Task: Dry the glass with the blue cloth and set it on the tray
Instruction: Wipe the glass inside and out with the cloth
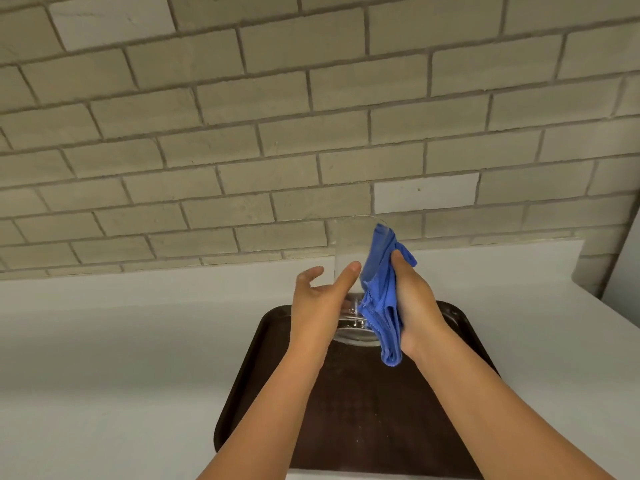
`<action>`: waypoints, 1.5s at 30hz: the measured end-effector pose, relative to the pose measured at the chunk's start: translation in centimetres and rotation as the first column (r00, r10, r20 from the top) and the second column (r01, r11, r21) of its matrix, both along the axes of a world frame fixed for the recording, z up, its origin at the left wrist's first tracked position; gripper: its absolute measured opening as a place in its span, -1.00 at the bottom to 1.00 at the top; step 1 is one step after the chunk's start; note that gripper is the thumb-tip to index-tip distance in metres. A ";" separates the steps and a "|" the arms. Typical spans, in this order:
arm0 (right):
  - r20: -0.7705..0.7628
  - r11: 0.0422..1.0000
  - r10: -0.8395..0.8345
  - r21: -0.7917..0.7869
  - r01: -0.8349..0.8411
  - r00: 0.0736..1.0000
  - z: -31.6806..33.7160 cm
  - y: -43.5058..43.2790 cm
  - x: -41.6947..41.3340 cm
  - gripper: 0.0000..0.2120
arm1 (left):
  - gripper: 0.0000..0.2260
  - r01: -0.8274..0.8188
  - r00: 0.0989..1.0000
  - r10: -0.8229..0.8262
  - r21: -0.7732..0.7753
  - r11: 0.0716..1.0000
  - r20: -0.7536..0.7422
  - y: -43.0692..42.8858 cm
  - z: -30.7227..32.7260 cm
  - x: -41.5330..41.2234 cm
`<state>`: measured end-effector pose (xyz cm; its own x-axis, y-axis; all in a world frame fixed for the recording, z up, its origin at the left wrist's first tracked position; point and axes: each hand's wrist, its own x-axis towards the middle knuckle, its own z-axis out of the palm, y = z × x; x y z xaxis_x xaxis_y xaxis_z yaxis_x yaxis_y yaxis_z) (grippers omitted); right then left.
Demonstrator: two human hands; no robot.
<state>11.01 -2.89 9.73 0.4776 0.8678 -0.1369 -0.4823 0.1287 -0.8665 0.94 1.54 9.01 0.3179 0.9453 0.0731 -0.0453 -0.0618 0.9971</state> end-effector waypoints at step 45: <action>0.767 0.982 0.023 0.103 -0.158 0.642 2.7 3.1 -1.1 -0.50 | -0.44 0.524 0.782 -0.335 -0.264 0.810 0.526 1.2 -1.4 -1.8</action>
